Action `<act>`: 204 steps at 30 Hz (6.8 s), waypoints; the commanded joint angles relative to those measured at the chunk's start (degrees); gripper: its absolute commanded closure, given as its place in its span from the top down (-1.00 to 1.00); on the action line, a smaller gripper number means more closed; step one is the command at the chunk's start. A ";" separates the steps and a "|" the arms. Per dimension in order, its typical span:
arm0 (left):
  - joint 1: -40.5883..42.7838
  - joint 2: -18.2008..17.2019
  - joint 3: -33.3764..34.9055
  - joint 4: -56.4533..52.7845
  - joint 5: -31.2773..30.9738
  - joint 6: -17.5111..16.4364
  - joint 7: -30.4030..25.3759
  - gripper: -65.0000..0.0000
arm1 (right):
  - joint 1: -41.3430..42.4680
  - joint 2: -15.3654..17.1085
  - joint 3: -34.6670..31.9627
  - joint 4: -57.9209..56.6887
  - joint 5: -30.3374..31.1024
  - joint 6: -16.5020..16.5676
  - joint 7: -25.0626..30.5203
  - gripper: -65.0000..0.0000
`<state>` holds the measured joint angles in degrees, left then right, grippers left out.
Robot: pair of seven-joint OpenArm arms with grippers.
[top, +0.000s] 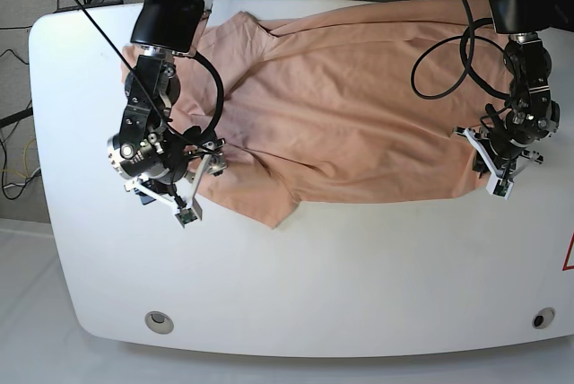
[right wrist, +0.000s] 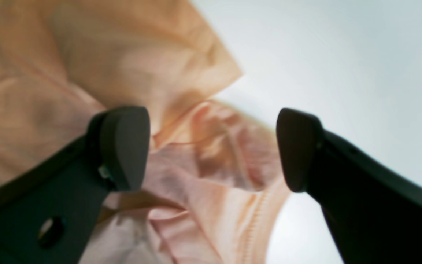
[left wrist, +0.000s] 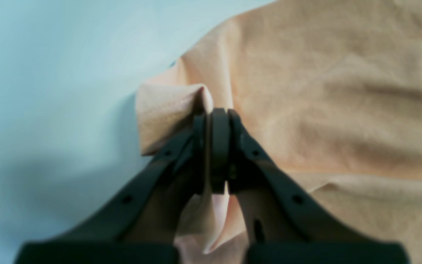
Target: Fold the T-shirt properly
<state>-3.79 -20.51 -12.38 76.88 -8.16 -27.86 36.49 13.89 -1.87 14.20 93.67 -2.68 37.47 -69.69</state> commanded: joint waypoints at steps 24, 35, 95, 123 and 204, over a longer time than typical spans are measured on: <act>-1.00 -1.07 -0.32 1.05 -0.50 0.21 -1.11 -1.00 | -1.19 -3.27 -0.17 0.71 0.79 -0.07 0.46 0.59; -1.00 -0.98 -0.23 1.05 -0.50 0.21 -1.11 -1.00 | -0.92 -3.45 -4.75 0.44 0.70 -0.16 0.81 0.59; -0.91 0.25 -0.23 1.05 -0.50 0.21 -1.11 -1.00 | 1.63 0.68 -4.83 -7.38 0.17 -0.16 8.37 -0.73; -1.44 0.25 -0.32 1.49 -0.50 0.21 -1.19 -1.00 | 3.03 0.59 -5.01 -4.39 1.14 -0.07 5.91 -1.00; 11.92 -7.75 -3.31 17.84 -0.41 -2.43 5.84 -1.00 | -18.24 7.98 -4.31 20.93 5.71 -0.16 -9.74 -1.00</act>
<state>8.05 -26.39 -15.07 93.67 -9.02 -30.20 42.70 -4.12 5.65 9.69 113.51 3.66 37.36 -79.15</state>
